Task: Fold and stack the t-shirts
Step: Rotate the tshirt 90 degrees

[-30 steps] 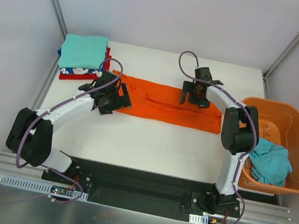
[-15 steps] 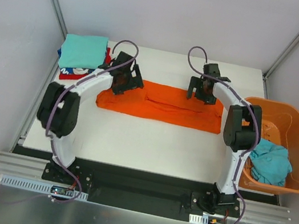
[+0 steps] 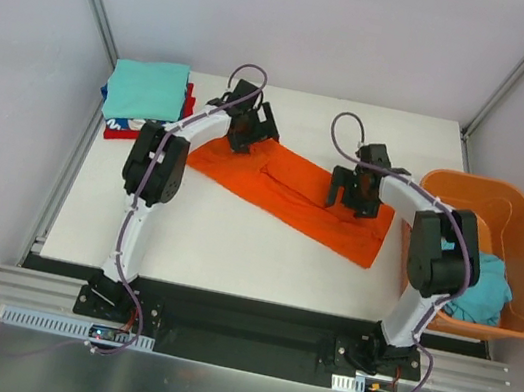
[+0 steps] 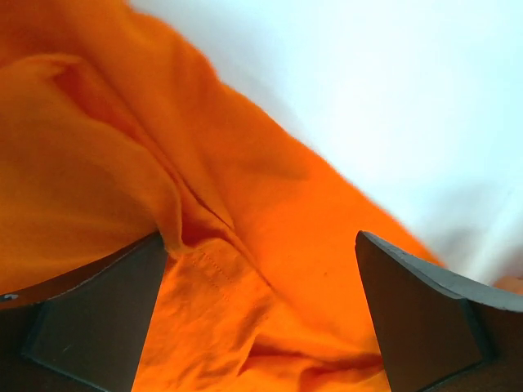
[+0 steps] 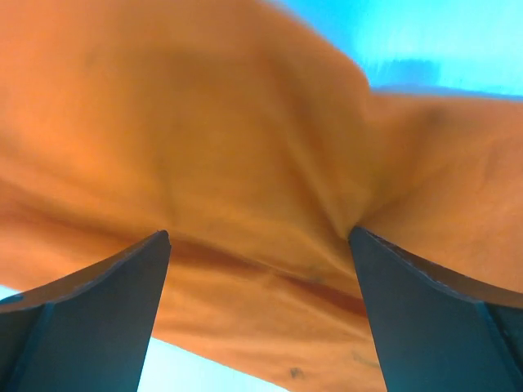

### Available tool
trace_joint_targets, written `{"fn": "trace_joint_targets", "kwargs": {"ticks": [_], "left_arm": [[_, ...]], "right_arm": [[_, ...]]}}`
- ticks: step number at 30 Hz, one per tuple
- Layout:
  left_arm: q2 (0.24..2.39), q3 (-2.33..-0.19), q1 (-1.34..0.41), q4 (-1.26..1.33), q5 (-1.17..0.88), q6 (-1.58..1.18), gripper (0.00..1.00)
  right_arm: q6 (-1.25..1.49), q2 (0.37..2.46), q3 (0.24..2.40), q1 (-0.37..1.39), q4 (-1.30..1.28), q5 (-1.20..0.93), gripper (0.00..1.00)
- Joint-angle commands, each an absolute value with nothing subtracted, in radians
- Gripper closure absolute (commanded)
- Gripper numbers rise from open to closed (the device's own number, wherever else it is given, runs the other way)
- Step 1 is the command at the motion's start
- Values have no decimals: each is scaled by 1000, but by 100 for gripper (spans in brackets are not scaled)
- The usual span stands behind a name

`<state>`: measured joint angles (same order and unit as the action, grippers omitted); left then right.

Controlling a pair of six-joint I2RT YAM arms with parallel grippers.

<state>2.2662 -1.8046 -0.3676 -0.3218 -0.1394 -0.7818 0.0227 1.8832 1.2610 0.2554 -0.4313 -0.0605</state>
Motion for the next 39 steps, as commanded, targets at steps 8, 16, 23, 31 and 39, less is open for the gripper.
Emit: {"fn": "trace_joint_targets", "kwargs": {"ticks": [8, 16, 23, 31, 39], "left_arm": [[2644, -2296, -429, -324, -339, -963, 1], [2772, -2390, -442, -146, -299, -1129, 1], [2763, -2390, -445, -95, -249, -1108, 1], [2524, -2392, -453, -95, -282, -953, 1], [1877, -1879, -503, -106, -480, -684, 1]], "right_arm": [[324, 1595, 758, 742, -255, -250, 3], [354, 1496, 836, 1025, -360, -138, 3], [344, 1410, 854, 1043, -431, -66, 3], [321, 1122, 930, 1046, -558, 231, 3], [492, 942, 904, 1013, -807, 551, 3]]}}
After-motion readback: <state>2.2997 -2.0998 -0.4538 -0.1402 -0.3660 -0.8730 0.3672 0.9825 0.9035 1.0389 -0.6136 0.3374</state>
